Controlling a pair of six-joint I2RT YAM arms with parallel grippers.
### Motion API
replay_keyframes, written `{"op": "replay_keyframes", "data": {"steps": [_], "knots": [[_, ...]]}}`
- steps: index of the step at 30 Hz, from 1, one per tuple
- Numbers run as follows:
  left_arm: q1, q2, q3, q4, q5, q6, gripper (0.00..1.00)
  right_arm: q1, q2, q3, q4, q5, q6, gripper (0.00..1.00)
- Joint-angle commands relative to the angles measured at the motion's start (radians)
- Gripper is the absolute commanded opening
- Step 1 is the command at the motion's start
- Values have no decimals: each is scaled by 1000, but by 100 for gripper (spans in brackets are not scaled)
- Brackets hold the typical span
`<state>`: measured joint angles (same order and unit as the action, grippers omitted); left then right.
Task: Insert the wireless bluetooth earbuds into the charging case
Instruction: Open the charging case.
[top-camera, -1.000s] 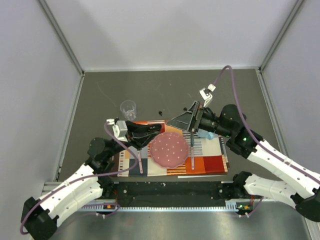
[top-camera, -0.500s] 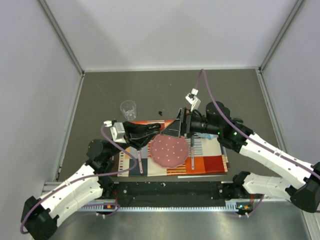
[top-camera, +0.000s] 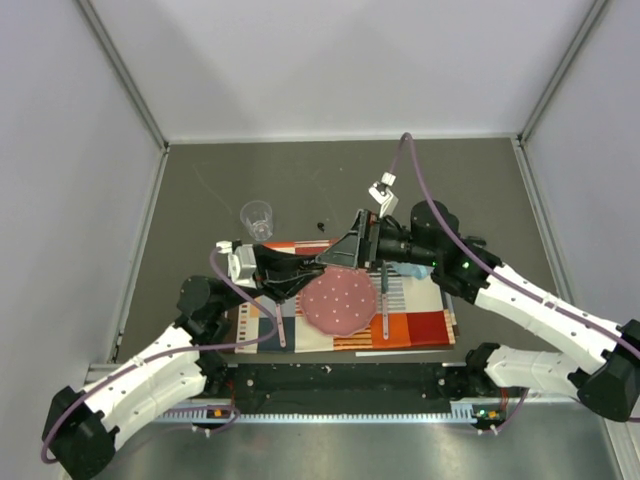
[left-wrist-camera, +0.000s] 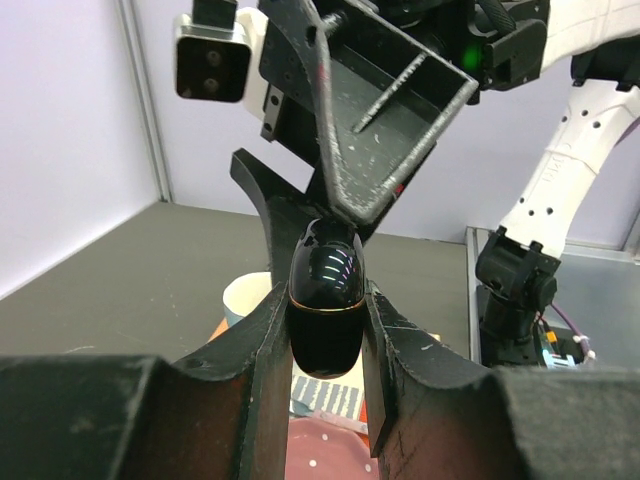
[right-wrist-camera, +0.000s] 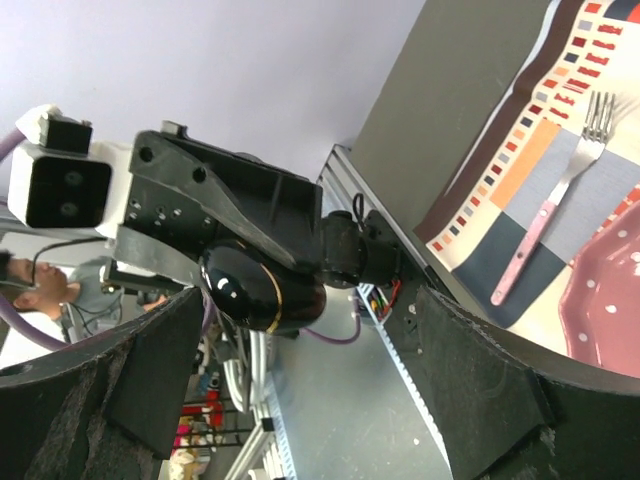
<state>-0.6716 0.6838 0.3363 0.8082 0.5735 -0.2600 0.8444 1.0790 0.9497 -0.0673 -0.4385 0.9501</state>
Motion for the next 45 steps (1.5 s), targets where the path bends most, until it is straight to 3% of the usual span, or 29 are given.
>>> {"op": "replay_keyframes", "data": {"steps": [1,11,13,17,21,40,45], "knots": [[-2,3,35,36,58,-10,0,12,21,23,93,4,65,85],[0,-20,29,14,5,10,0,10,-7,-6,231,-91,66,85],[-2,-24,26,14,-6,10,0,12,-22,7,206,-103,29,85],[-2,-29,24,19,-66,-15,0,12,-34,63,-6,-71,-69,86],[-2,-33,29,23,-72,-12,0,12,-24,58,-32,-81,-86,85],[-2,10,89,11,118,-36,0,7,22,60,60,-35,5,80],[-2,7,76,8,131,-41,0,-13,30,20,231,-92,111,79]]}}
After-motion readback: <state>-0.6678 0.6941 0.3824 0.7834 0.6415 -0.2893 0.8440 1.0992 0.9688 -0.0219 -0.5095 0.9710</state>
